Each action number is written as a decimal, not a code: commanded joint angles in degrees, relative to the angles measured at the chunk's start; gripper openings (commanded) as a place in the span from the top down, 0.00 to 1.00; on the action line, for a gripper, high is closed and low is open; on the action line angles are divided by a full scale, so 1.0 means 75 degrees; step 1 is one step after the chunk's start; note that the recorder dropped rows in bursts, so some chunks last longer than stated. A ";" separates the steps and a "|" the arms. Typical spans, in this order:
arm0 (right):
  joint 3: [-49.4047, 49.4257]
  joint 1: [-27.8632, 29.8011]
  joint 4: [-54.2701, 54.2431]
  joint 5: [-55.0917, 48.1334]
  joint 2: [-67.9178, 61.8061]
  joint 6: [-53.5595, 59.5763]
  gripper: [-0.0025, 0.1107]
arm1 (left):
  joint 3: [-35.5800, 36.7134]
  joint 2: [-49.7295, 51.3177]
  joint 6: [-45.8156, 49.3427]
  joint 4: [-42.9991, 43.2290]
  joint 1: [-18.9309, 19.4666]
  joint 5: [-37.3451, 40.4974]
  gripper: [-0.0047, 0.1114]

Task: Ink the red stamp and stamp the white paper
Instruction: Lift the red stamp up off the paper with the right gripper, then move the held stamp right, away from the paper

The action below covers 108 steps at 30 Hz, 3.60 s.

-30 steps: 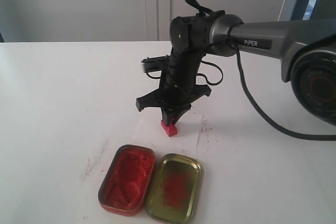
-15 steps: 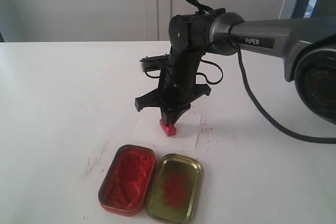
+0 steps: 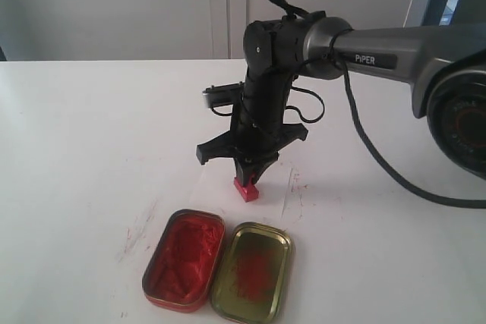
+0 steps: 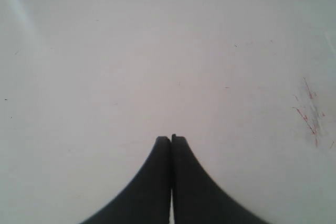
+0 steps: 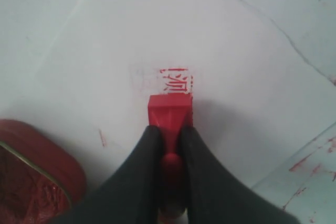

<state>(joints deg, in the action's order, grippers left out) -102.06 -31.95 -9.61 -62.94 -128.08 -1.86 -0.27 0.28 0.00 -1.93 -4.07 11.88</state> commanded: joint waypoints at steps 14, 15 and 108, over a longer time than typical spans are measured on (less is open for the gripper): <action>0.0015 -0.0008 0.0709 -0.0121 0.1099 -0.0388 0.98 | 0.0037 -0.0038 0.0000 0.0007 0.0004 -0.0037 0.96; 0.0015 -0.0008 0.0709 -0.0139 0.1113 -0.0388 0.98 | 0.0037 -0.0038 0.0000 0.0007 0.0004 -0.0037 0.96; 0.5879 0.4109 -0.7894 0.2145 0.2837 0.7099 0.98 | 0.0037 -0.0038 0.0000 0.0007 0.0108 -0.0037 0.96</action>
<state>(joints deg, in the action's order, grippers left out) -58.57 -1.60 -66.98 -46.32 -105.54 50.37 -0.27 0.28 0.00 -1.83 -2.64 11.77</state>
